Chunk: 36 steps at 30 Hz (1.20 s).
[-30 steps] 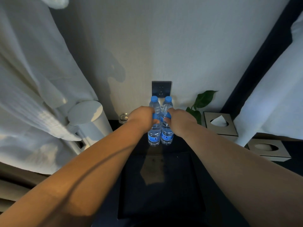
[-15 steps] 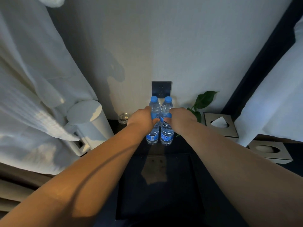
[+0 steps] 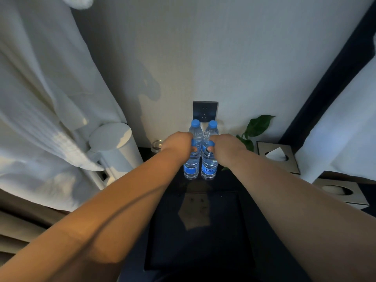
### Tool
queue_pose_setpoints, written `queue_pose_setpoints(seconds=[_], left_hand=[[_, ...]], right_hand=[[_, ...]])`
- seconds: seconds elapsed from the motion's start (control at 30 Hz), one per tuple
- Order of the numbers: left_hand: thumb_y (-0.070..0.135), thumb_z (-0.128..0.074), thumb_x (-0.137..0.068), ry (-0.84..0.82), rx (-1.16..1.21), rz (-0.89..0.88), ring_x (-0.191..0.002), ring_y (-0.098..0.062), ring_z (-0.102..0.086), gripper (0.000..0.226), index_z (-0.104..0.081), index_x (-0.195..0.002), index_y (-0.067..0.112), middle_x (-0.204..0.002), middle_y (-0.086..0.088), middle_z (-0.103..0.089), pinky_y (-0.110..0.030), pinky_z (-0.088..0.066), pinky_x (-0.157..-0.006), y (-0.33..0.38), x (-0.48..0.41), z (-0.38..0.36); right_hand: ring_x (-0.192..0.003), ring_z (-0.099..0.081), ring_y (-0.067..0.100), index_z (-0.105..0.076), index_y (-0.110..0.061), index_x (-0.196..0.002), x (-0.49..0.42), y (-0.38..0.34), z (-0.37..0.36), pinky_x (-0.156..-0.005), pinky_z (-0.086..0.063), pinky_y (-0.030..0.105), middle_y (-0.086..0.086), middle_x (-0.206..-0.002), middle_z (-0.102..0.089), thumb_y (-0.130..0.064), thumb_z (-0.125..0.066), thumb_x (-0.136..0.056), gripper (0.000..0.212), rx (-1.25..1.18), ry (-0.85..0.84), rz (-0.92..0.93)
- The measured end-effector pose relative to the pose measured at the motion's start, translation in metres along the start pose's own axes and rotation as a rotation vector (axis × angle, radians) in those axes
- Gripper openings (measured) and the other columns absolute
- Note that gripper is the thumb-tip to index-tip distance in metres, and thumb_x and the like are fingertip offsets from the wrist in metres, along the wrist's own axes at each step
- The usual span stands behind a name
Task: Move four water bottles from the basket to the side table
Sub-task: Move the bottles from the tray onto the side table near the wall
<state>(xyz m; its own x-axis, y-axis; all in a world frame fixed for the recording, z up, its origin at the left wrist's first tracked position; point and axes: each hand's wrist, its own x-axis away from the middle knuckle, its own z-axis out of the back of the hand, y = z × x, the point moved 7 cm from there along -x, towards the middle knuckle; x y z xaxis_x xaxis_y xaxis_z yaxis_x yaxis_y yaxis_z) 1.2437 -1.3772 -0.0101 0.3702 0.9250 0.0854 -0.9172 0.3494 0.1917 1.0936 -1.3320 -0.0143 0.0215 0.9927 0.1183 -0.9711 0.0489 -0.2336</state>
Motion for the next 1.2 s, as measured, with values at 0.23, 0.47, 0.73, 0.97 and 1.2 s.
queue_pose_setpoints(seconds=[0.23, 0.47, 0.73, 0.97, 1.2], left_hand=[[0.03, -0.063, -0.096, 0.031, 0.048, -0.047, -0.097, -0.027, -0.062, 0.036, -0.056, -0.129, 0.017, -0.111, -0.009, -0.066, -0.038, -0.052, -0.078, 0.006, 0.004, -0.004], [0.028, -0.065, -0.095, 0.06, 0.086, -0.009, -0.087, -0.024, -0.062, 0.023, -0.062, -0.115, 0.019, -0.103, -0.006, -0.067, -0.035, -0.048, -0.07, -0.001, 0.003, -0.002], [0.044, -0.07, -0.091, 0.106, 0.085, 0.063, -0.082, -0.021, -0.059, 0.032, -0.06, -0.113, 0.022, -0.099, -0.002, -0.066, -0.034, -0.045, -0.065, -0.007, 0.003, 0.002], [0.022, -0.065, -0.095, 0.041, 0.158, -0.102, -0.106, -0.025, -0.061, 0.041, -0.059, -0.135, 0.028, -0.124, -0.004, -0.066, -0.038, -0.053, -0.087, -0.002, 0.003, 0.001], [0.024, -0.065, -0.095, 0.072, 0.137, -0.067, -0.097, -0.024, -0.063, 0.034, -0.061, -0.129, 0.027, -0.114, -0.005, -0.068, -0.039, -0.055, -0.083, 0.0, 0.001, 0.001]], right_hand=[[-0.089, -0.058, 0.018, -0.062, -0.021, -0.118, -0.003, 0.003, 0.0, -0.075, -0.044, 0.033, 0.002, -0.102, -0.062, -0.029, -0.057, -0.104, 0.017, -0.034, 0.007, 0.0], [-0.096, -0.059, 0.017, -0.057, -0.025, -0.14, -0.007, 0.007, -0.006, -0.078, -0.045, 0.031, 0.002, -0.118, -0.065, -0.027, -0.061, -0.102, 0.038, -0.048, 0.023, -0.011], [-0.088, -0.052, 0.017, -0.057, -0.025, -0.133, -0.01, 0.01, -0.009, -0.074, -0.043, 0.033, 0.006, -0.117, -0.067, -0.032, -0.058, -0.103, 0.03, 0.006, 0.036, -0.008], [-0.086, -0.054, 0.017, -0.056, -0.024, -0.128, -0.008, 0.007, -0.009, -0.072, -0.044, 0.033, 0.004, -0.109, -0.064, -0.034, -0.058, -0.104, 0.026, 0.039, 0.036, -0.007], [-0.086, -0.055, 0.017, -0.055, -0.024, -0.13, -0.007, 0.007, -0.008, -0.07, -0.044, 0.033, 0.001, -0.1, -0.058, -0.033, -0.057, -0.105, 0.027, 0.033, 0.04, -0.011]])
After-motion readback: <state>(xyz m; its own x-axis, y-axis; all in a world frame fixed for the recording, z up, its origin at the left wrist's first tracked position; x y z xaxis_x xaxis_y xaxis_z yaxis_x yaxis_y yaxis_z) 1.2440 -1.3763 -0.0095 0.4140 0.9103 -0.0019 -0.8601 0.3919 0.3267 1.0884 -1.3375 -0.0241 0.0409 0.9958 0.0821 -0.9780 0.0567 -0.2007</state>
